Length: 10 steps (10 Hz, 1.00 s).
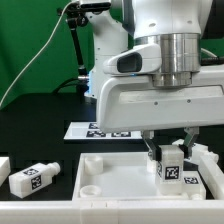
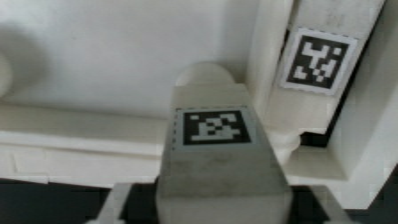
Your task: Assemble one leg
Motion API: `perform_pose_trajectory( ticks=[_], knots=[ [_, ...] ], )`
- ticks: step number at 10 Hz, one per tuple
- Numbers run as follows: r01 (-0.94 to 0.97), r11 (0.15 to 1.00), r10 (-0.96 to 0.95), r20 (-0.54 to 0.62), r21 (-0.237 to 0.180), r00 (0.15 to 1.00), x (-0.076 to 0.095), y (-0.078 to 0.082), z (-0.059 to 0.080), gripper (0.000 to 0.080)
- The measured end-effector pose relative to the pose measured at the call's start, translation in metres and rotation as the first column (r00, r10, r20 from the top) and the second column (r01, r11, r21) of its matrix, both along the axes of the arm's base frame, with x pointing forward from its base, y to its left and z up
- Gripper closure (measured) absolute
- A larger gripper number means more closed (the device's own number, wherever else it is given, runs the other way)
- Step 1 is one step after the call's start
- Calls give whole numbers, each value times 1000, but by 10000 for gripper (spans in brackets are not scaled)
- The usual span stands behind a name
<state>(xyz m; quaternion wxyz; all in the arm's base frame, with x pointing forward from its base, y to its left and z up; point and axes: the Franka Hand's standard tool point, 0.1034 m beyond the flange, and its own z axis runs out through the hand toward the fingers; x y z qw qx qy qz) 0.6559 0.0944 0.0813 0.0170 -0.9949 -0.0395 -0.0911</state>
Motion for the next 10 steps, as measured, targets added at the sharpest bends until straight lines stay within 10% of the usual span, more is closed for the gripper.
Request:
perform_pose_trajectory(
  ticks=[8,10],
  knots=[
    [616,778,-612,-67,123,788,-1,3,3,464],
    [611,780,-609,-63,133,791,1,6,15,178]
  ],
)
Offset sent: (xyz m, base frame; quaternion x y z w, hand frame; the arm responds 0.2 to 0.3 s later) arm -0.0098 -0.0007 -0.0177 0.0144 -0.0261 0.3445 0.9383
